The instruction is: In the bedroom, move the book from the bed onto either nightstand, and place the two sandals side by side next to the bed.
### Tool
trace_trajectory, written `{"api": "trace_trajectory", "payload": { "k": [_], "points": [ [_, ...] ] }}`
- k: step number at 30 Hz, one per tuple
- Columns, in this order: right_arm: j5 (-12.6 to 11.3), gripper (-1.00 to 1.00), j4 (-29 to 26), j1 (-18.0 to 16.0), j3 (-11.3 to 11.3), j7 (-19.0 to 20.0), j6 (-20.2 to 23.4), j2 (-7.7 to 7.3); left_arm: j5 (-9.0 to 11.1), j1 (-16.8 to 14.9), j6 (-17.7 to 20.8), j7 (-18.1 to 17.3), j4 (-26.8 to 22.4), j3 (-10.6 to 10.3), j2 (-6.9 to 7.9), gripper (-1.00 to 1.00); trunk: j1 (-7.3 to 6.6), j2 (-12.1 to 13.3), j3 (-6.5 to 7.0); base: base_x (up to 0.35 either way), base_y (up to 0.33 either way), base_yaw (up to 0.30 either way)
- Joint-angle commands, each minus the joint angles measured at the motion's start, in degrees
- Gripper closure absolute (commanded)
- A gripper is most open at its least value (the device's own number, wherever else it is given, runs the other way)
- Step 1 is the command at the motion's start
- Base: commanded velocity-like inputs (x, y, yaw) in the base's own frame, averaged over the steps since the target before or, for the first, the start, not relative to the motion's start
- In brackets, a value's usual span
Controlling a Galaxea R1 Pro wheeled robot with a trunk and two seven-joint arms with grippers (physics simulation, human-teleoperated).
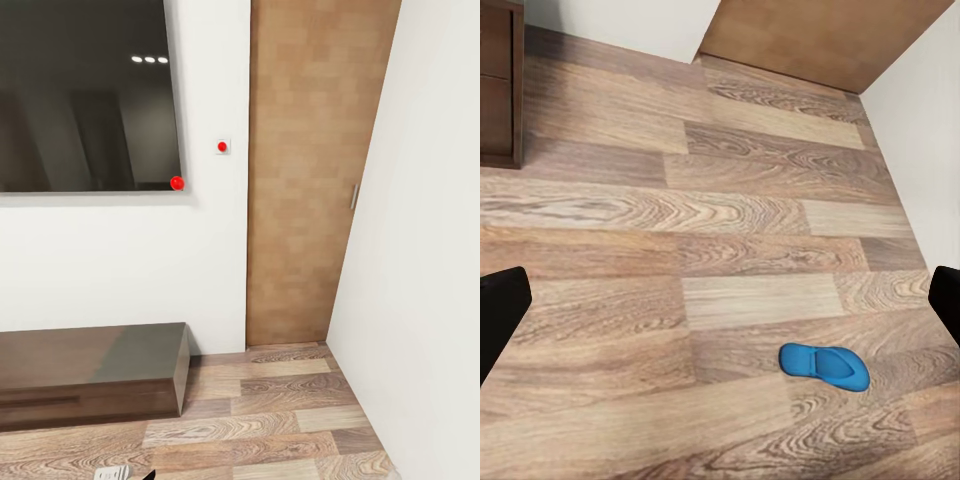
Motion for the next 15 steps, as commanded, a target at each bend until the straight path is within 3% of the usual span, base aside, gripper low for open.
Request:
{"api": "trace_trajectory", "payload": {
  "k": [1,4,10,12,13,15],
  "points": [
    [0.3,-1.0,0.5,0.0,-0.2,0.2,-0.1,0.06,0.4,0.0,0.3,-0.3,0.0,0.0,0.0,-1.0,0.0,0.0,-0.04,0.0,0.0,0.0],
    [-1.4,-1.0,2.4,0.0,-0.5,0.1,-0.3,0.13,0.4,0.0,0.3,-0.3,0.0,0.0,0.0,-1.0,0.0,0.0,-0.04,0.0,0.0,0.0],
    [-9.1,-1.0,3.1,-0.1,-0.6,2.6,1.3,-0.26,0.4,0.0,0.3,-0.3,0.0,0.0,0.0,-1.0,0.0,0.0,-0.04,0.0,0.0,0.0],
    [-12.2,-1.0,2.1,-0.1,-0.6,6.8,4.3,-0.45,0.4,0.0,0.3,-0.3,0.0,0.0,0.0,-1.0,0.0,0.0,-0.04,0.0,0.0,0.0],
    [-14.1,-1.0,0.6,-0.1,-0.6,10.8,7.4,-0.54,0.4,0.0,0.3,-0.3,0.0,0.0,0.0,-1.0,0.0,0.0,-0.04,0.0,0.0,0.0],
    [-15.6,-1.0,-1.5,-0.1,-0.6,14.9,11.5,-0.6,0.4,0.0,0.3,-0.3,0.0,0.0,0.0,-1.0,0.0,0.0,-0.04,0.0,0.0,0.0]
  ]
}}
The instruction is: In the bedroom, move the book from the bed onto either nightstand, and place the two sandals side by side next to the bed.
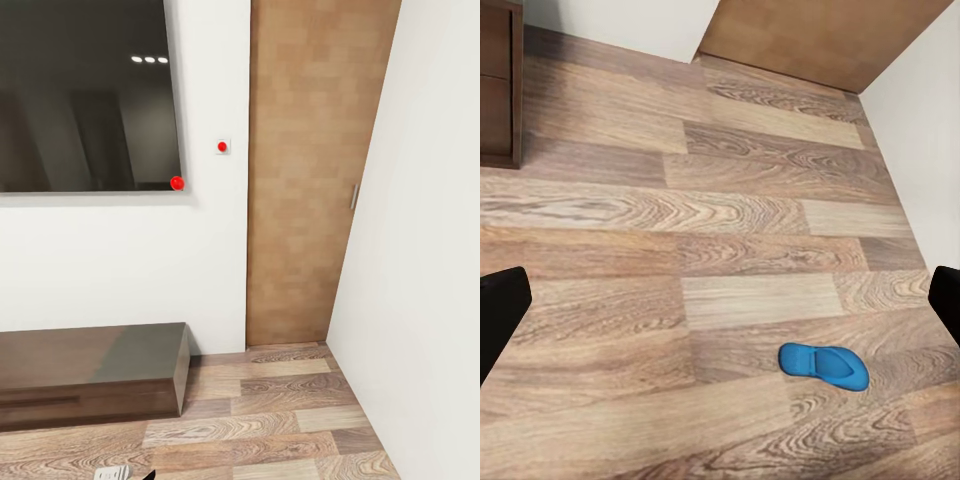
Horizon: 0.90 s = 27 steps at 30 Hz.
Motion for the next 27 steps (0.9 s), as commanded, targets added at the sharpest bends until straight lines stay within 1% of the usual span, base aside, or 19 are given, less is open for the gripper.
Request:
{"api": "trace_trajectory", "payload": {
  "k": [1,3,4,6,7,9,10,12,13,15,16,17,21,27],
  "points": [
    [-0.7,-1.0,-2.7,0.0,-0.1,4.0,4.9,-0.01,0.5,0.0,0.3,-0.3,0.0,0.0,0.0,-1.0,0.0,0.0,-0.04,0.0,0.0,0.0],
    [-1.3,-1.0,-5.5,0.0,-0.1,6.5,9.2,-0.03,0.5,0.0,0.3,-0.3,0.0,0.0,0.0,-1.0,0.0,0.0,-0.04,0.0,0.0,0.0],
    [-1.4,-1.0,-8.3,-0.1,0.0,8.1,12.8,-0.03,0.4,0.0,0.3,-0.3,0.0,0.0,0.0,-1.0,0.0,0.0,-0.04,0.0,0.0,0.0],
    [-0.6,-1.0,-10.6,-0.1,0.1,9.1,15.3,-0.01,0.4,0.0,0.3,-0.3,0.0,0.0,0.0,-1.0,0.0,0.0,-0.04,0.0,0.0,0.0],
    [1.3,-1.0,-12.2,-0.5,0.2,9.7,16.9,0.01,0.4,0.0,0.4,-0.3,0.0,0.0,0.0,-1.0,0.0,0.0,-0.04,0.0,0.0,0.0],
    [4.3,-1.0,-13.5,-1.2,0.3,10.1,17.8,0.04,0.4,0.0,0.3,-0.3,0.0,0.0,0.0,-1.0,0.0,0.0,-0.04,0.0,0.0,0.0],
    [7.8,-1.0,-14.7,-2.1,0.3,10.3,18.4,0.06,0.4,0.0,0.3,-0.3,0.0,0.0,0.0,-1.0,0.0,0.0,-0.04,0.0,0.0,0.0],
    [11.1,-1.0,-15.6,-2.7,0.3,10.5,18.8,0.08,0.4,0.0,0.3,-0.3,0.0,0.0,0.0,-1.0,0.0,0.0,-0.04,0.0,0.0,0.0],
    [13.5,-1.0,-16.2,-3.1,0.3,10.6,18.8,0.09,0.4,0.0,0.3,-0.3,0.0,0.0,0.0,-1.0,0.0,0.0,-0.04,0.0,0.0,0.0],
    [15.7,-1.0,-16.7,-3.5,0.3,10.6,18.0,0.09,0.4,0.0,0.3,-0.3,0.0,0.0,0.0,-1.0,0.0,0.0,-0.04,0.0,0.0,0.0],
    [17.0,-1.0,-16.8,-3.7,0.4,10.6,16.2,0.11,0.4,0.0,0.3,-0.3,0.0,0.0,0.0,-1.0,0.0,0.0,-0.04,0.0,0.0,0.0],
    [17.5,-1.0,-16.9,-3.8,0.4,10.6,14.9,0.13,0.4,0.0,0.3,-0.3,0.0,0.0,0.0,-1.0,0.0,0.0,-0.04,0.0,0.0,0.0],
    [18.2,-1.0,-17.1,-3.9,0.4,10.7,12.3,0.19,0.4,0.0,0.3,-0.3,0.0,0.0,0.0,-1.0,0.0,0.0,-0.04,0.0,0.0,0.0],
    [18.4,-1.0,-17.4,-3.9,0.5,10.8,11.6,0.32,0.4,0.0,0.3,-0.3,0.0,0.0,0.0,-1.0,0.0,0.0,-0.04,0.0,0.0,0.0]
  ]
}}
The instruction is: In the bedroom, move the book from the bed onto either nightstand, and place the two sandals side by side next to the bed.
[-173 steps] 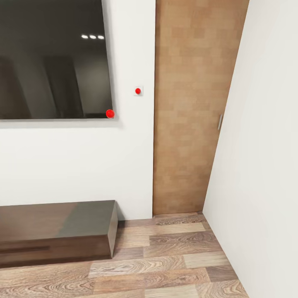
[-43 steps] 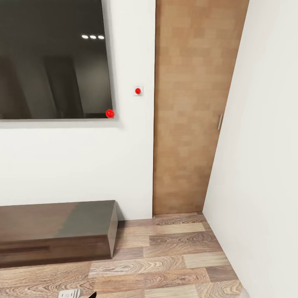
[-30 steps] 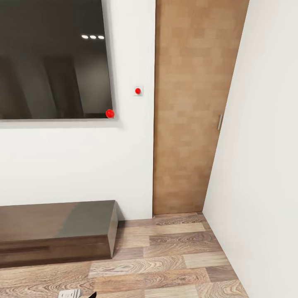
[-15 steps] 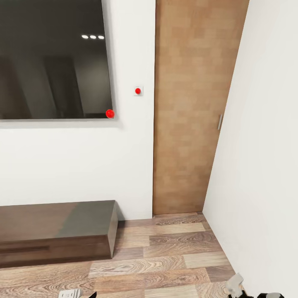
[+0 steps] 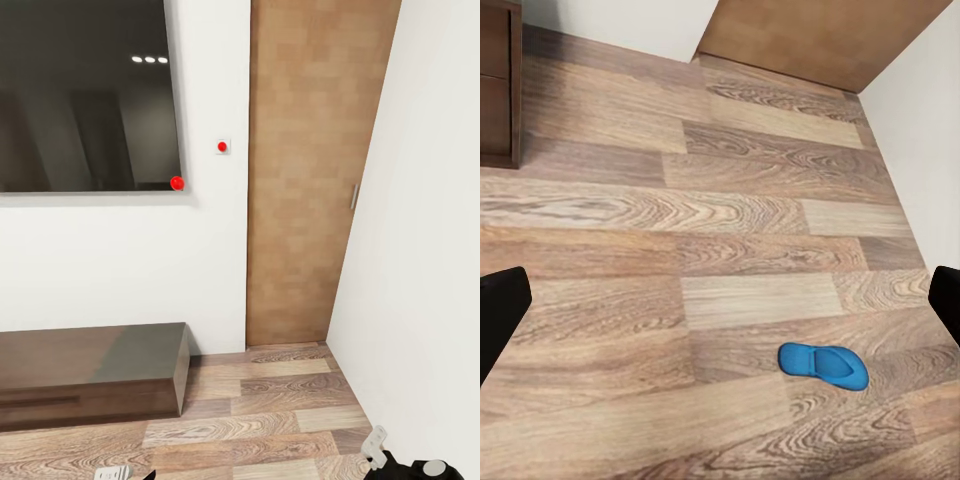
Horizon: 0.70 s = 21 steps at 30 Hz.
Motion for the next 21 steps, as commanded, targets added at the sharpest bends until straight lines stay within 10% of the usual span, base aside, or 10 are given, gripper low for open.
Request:
{"api": "trace_trajectory", "payload": {
  "k": [1,6,8,10,17,21],
  "points": [
    [0.3,-1.0,-0.1,0.0,0.0,0.4,0.3,0.04,0.4,0.0,0.3,-0.2,0.0,0.0,0.0,-1.0,0.0,0.0,-0.05,0.0,0.0,0.0],
    [3.9,-1.0,-0.1,-0.3,0.3,0.3,0.7,0.33,0.4,0.0,0.4,-0.2,0.0,0.0,0.0,-1.0,0.0,0.0,-0.05,0.0,0.0,0.0],
    [14.8,-1.0,0.2,-6.5,1.8,1.8,1.2,0.62,0.4,0.0,0.3,-0.2,0.0,0.0,-0.04,-1.0,0.0,0.0,-0.05,0.0,0.0,0.0],
    [17.1,-1.0,0.9,-10.0,2.1,4.8,1.3,0.65,0.4,0.0,0.3,-0.2,0.0,0.0,-0.02,-1.0,0.0,0.0,-0.05,0.0,0.0,0.0],
    [19.6,-1.0,16.0,-19.8,2.4,10.5,1.4,0.98,0.5,0.0,0.4,-0.2,0.0,0.0,-0.04,-1.0,0.0,0.0,-0.05,0.0,0.0,0.0],
    [22.0,-1.0,29.1,-28.0,2.5,10.7,1.4,4.4,0.4,0.0,0.4,-0.2,0.0,0.0,-0.37,-1.0,0.0,0.0,-0.05,0.0,0.0,0.0]
  ]
}}
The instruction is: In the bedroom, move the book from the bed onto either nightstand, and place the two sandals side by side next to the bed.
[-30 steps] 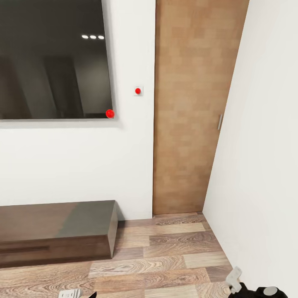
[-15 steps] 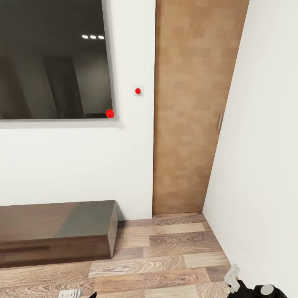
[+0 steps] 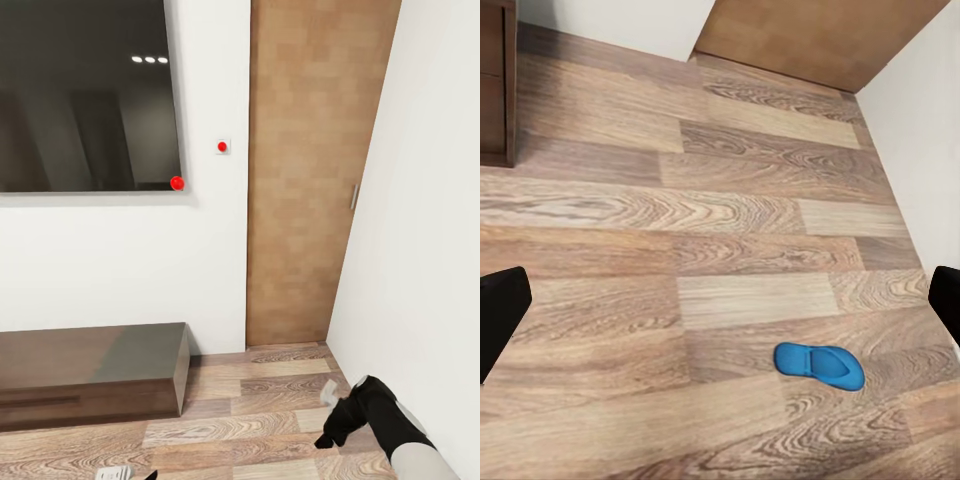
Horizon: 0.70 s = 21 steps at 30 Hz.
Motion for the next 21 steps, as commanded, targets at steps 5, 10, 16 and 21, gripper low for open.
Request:
{"api": "trace_trajectory", "payload": {
  "k": [5,10,16,21],
  "points": [
    [10.2,-1.0,6.1,-2.9,-0.1,0.4,0.4,5.82,0.4,0.0,0.3,-0.2,0.0,0.0,-0.33,-1.0,0.0,0.0,-0.06,0.0,0.0,0.0],
    [18.6,-1.0,7.8,-3.5,-0.1,0.3,0.1,7.87,0.4,0.0,0.3,-0.1,0.0,0.1,-0.4,-1.0,0.0,0.0,-0.06,0.0,0.0,0.0],
    [20.6,-1.0,8.2,-3.6,-0.1,0.6,-0.3,8.24,0.4,0.0,0.3,-0.1,0.0,0.1,-0.41,-1.0,0.0,0.0,-0.06,0.0,0.0,0.0],
    [21.0,-1.0,8.2,-3.6,-0.1,0.7,-0.4,8.24,0.4,0.0,0.3,-0.1,0.0,0.1,-0.42,-1.0,0.0,0.0,-0.06,0.0,0.0,0.0]
  ]
}}
